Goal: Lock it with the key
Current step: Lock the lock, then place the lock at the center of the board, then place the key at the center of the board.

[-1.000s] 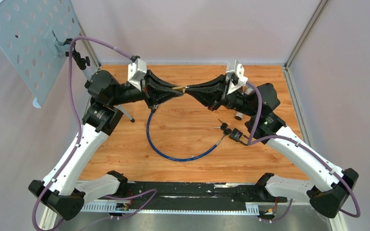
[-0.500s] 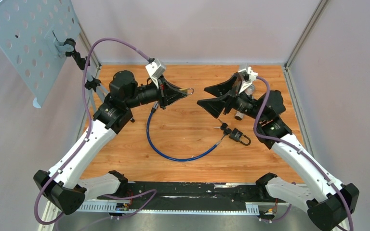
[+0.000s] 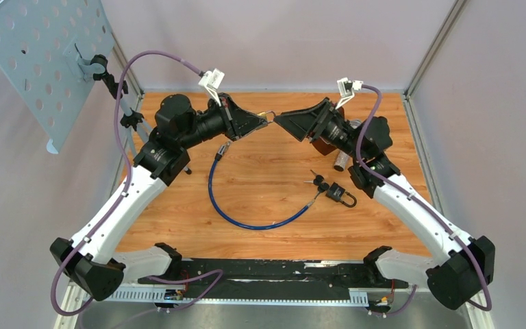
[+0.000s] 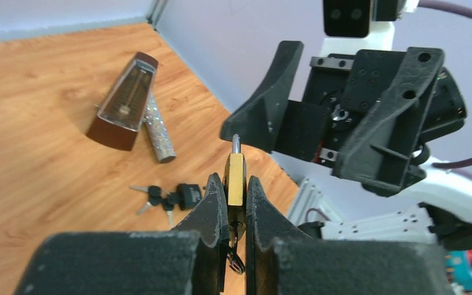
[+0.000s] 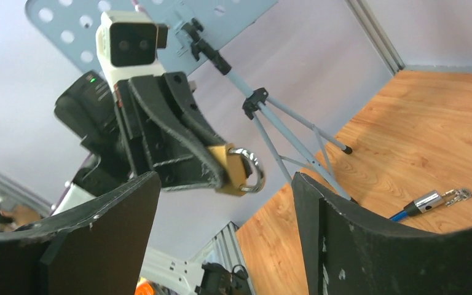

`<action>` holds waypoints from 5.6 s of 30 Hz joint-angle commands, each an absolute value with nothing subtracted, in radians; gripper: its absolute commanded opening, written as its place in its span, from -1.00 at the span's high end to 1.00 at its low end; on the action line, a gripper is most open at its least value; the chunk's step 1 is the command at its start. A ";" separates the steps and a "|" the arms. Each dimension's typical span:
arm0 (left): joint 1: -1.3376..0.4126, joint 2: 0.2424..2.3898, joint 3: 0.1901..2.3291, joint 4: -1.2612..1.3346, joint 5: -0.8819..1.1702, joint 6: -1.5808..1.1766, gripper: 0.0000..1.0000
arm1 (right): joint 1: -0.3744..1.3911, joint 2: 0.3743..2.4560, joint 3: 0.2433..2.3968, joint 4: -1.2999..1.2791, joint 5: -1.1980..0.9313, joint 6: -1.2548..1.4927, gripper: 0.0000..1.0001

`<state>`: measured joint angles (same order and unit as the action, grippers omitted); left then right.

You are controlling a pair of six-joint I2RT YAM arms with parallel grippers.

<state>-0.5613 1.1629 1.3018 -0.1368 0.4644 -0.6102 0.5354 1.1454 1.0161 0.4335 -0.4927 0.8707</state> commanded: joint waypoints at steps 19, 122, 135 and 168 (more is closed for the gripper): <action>-0.557 1.132 1.280 0.154 0.447 -1.009 1.00 | 0.538 1.297 1.159 0.593 -0.526 1.113 0.25; -0.427 1.483 1.168 -0.045 0.180 -0.360 1.00 | 0.523 1.614 1.263 0.092 -0.351 0.537 1.00; -0.427 1.971 1.465 -0.077 -0.032 -0.376 1.00 | 0.503 2.061 1.477 0.080 -0.430 0.452 1.00; -0.351 2.030 1.586 -0.284 0.061 -0.476 -0.48 | 0.433 2.309 1.752 -0.047 -0.348 0.579 -0.23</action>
